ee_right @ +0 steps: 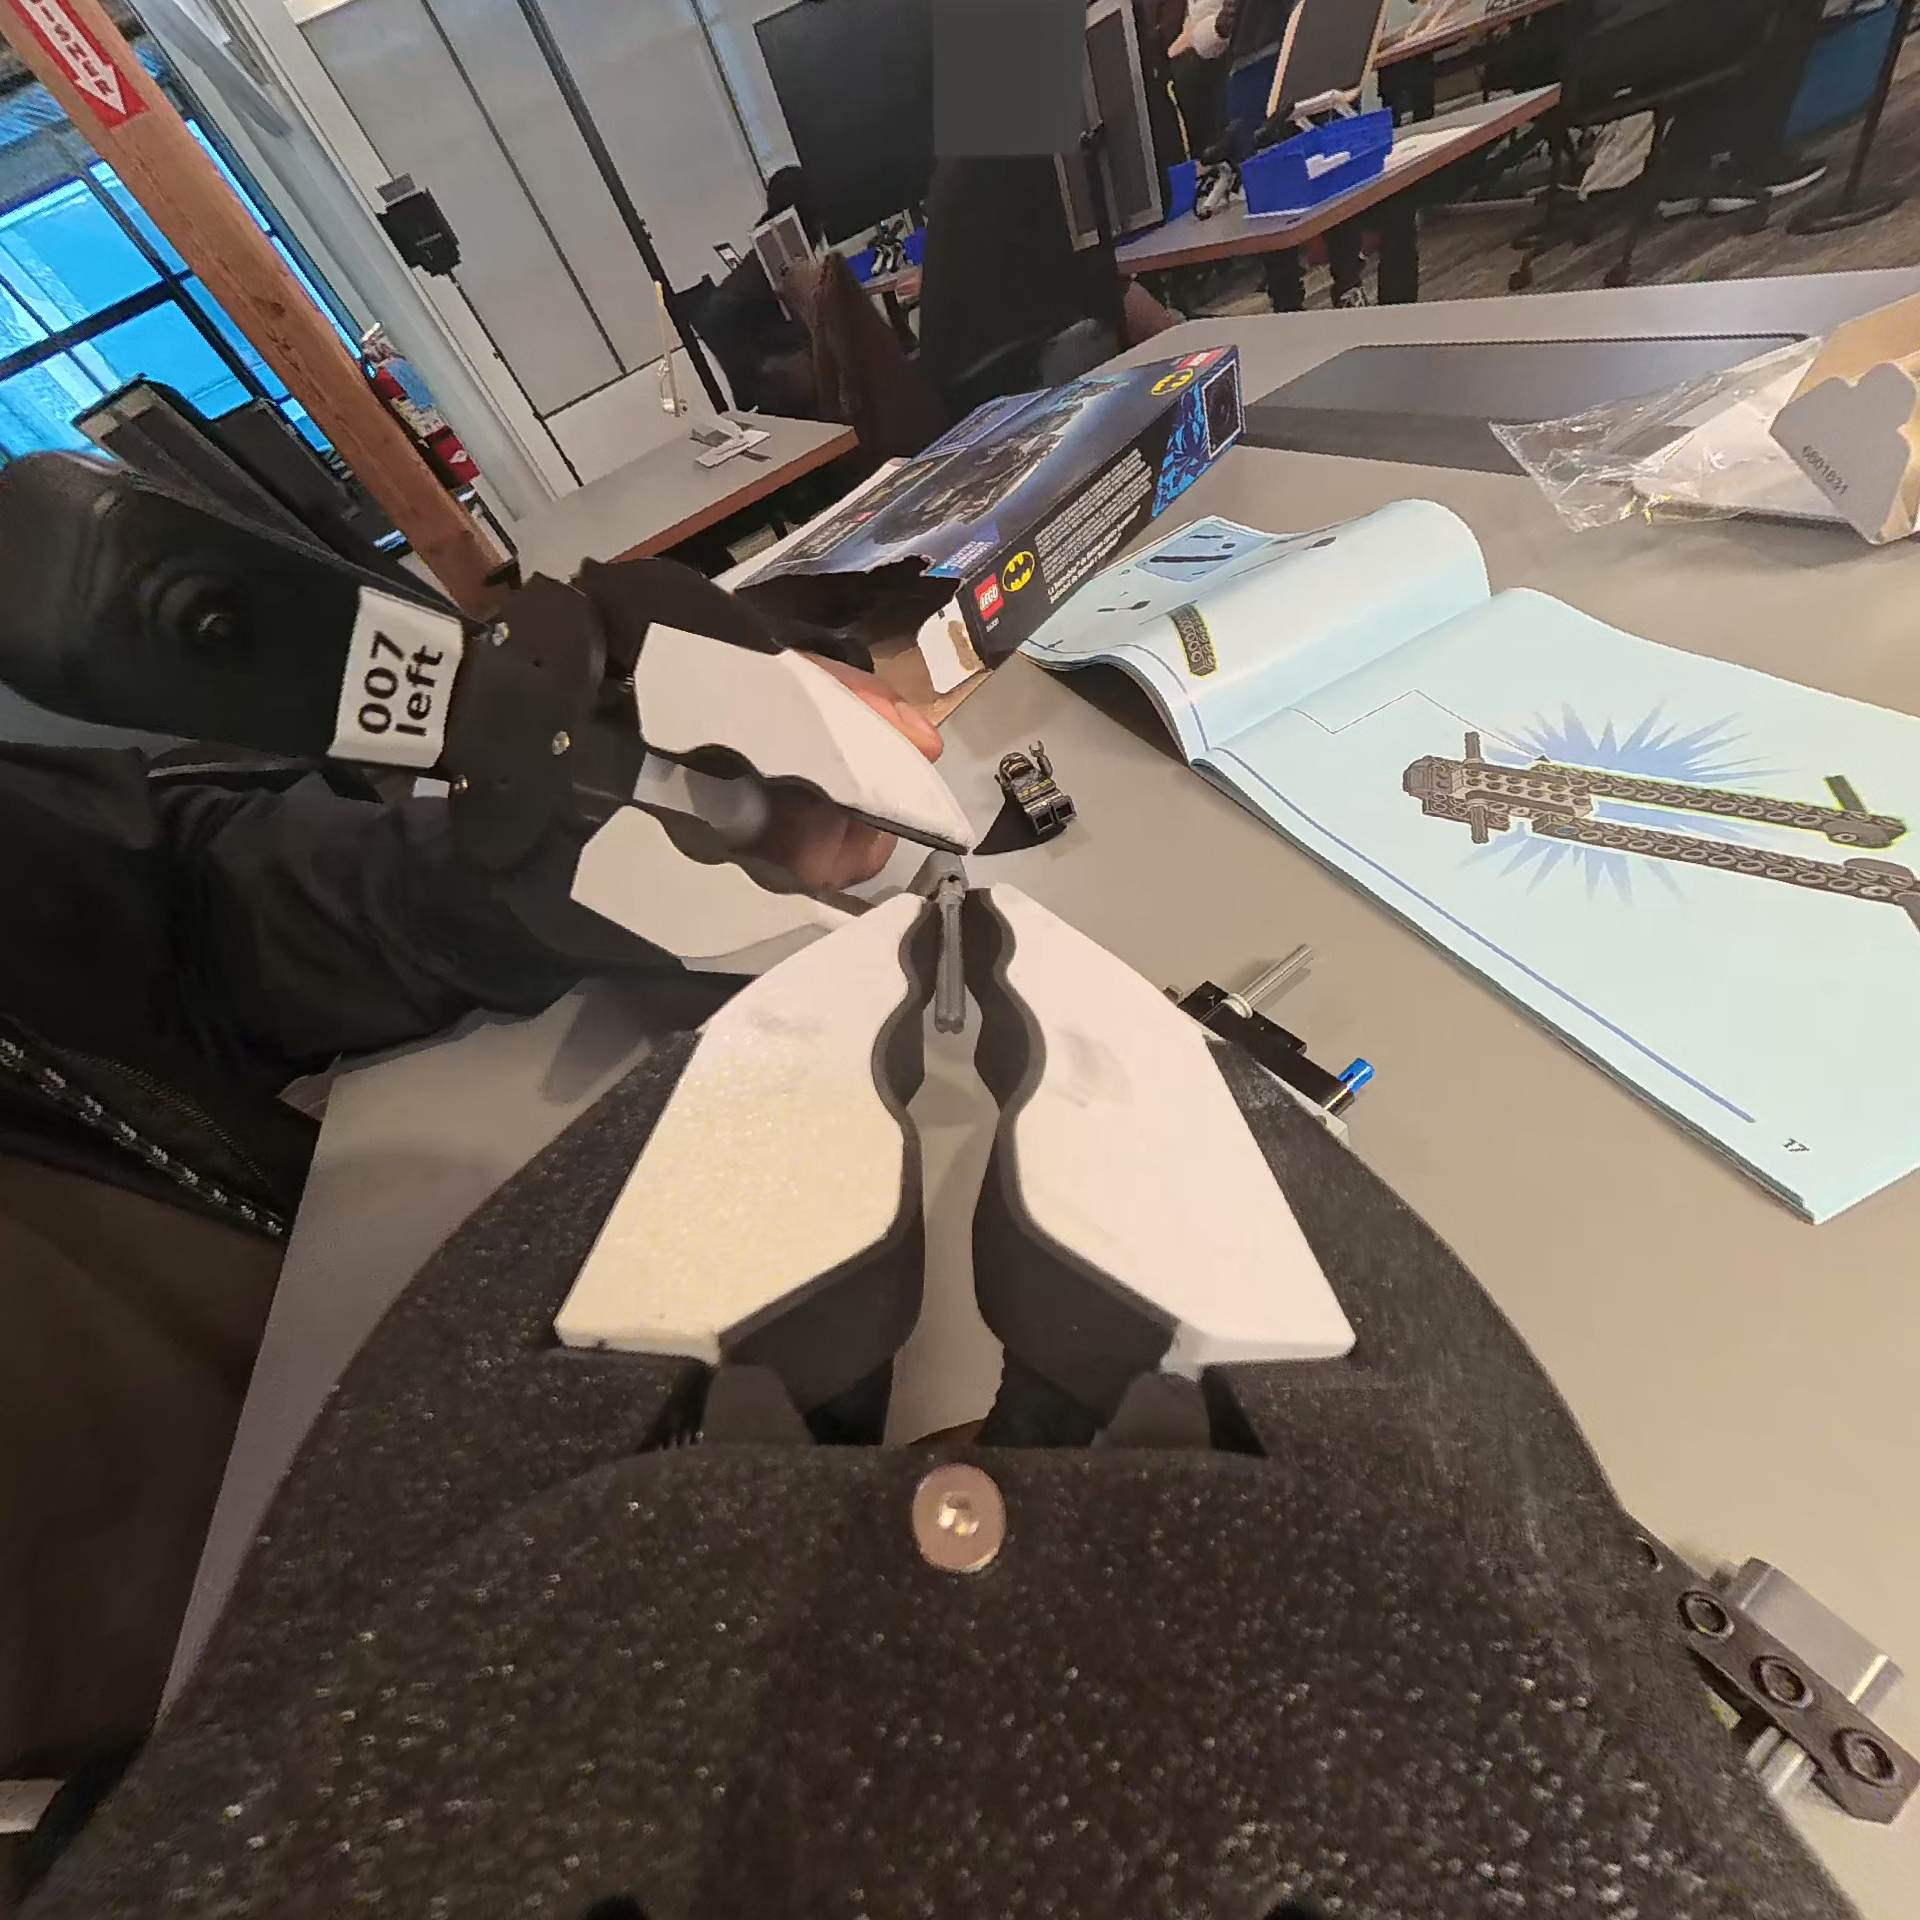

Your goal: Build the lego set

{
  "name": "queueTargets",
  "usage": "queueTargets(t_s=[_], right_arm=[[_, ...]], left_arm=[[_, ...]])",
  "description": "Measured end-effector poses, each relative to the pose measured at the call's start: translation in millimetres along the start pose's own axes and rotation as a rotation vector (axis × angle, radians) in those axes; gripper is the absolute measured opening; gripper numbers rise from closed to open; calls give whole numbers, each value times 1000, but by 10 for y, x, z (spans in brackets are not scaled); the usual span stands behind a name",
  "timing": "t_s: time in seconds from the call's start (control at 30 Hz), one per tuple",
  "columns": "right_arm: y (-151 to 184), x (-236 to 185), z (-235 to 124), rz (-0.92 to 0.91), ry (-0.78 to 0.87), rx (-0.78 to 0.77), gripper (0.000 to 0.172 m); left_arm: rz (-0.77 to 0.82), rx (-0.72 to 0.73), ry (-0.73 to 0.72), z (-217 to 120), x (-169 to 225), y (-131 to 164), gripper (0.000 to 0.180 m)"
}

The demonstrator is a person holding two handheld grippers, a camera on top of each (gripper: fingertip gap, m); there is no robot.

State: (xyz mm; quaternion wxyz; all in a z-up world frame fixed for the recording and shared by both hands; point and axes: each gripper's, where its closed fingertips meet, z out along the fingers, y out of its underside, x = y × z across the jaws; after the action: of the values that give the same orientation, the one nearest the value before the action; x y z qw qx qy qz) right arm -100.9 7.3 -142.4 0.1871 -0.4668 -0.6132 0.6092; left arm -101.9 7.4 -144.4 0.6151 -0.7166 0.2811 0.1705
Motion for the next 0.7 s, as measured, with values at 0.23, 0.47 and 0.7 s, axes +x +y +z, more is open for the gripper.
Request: queueTargets(t_s=[0.23,0.47,0.7], right_arm=[[7,-30,-3,-9,-31,0,5],[-36,-158,-35,-38,-131,30,5],[-77,-180,-45,-12,-136,61,5]], left_arm=[[-58,38,46,-22,20,-25,16],[-177,151,140,-101,52,-141,16],[-198,171,124,-112,28,-181,16]])
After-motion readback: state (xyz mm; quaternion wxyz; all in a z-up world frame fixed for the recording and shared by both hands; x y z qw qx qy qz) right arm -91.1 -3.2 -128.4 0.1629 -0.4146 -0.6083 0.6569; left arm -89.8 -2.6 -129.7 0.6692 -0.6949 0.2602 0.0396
